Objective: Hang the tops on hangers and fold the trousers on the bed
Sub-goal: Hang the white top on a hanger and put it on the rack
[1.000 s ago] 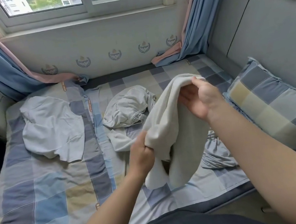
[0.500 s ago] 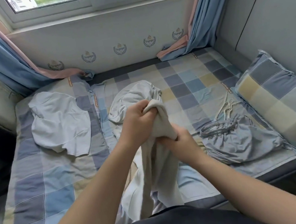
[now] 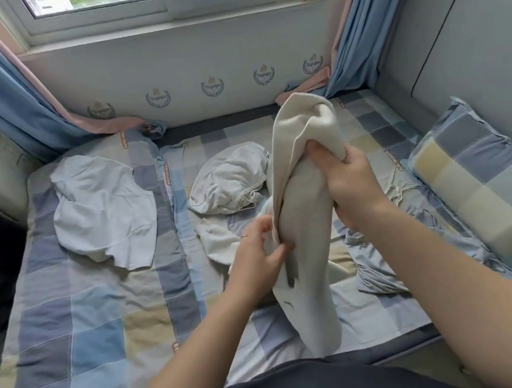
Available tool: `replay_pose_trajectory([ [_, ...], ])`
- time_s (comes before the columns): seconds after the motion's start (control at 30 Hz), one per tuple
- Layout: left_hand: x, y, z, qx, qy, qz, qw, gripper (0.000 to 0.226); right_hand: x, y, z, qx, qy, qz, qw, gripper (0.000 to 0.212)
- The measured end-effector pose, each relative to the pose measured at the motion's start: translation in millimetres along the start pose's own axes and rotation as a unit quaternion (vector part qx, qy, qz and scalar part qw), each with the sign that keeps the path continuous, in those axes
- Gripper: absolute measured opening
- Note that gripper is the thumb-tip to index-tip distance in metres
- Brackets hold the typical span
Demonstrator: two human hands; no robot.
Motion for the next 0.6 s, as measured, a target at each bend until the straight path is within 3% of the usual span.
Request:
replay_pose_trajectory([
  [0.13, -8, -7, 21, 0.024, -0.029, 0.027, 0.999, 0.073, 1, 8, -4, 0.054, 0.034, 0.042, 0.997, 0.032],
  [0.3, 9, -26, 19, 0.027, 0.092, -0.085, 0.992, 0.088, -1, 2, -9, 0.108, 0.087, 0.032, 0.990, 0.043],
  [0.37, 16, -29, 16, 0.021, 0.139, -0.081, 0.987, 0.077, -3, 0, -8, 0.114, 0.107, 0.015, 0.988, 0.047],
  [0.47, 19, -37, 7, 0.008, 0.178, -0.066, 0.982, 0.036, -17, -2, 8, 0.094, 0.083, -0.018, 0.992, 0.039],
  [0.6, -2, -19, 4, -0.110, 0.153, -0.115, 0.975, 0.026, -56, -10, 43, 0.031, -0.026, -0.120, 0.992, 0.039],
])
Point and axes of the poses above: each hand's wrist, its own z-axis towards the middle knuckle, its own x-axis out of the palm, y = z × x, the point moved 9 cm from there along z, towards the middle knuckle, and after that the axes turned 13 degrees about -y, right-handed, at the moved point
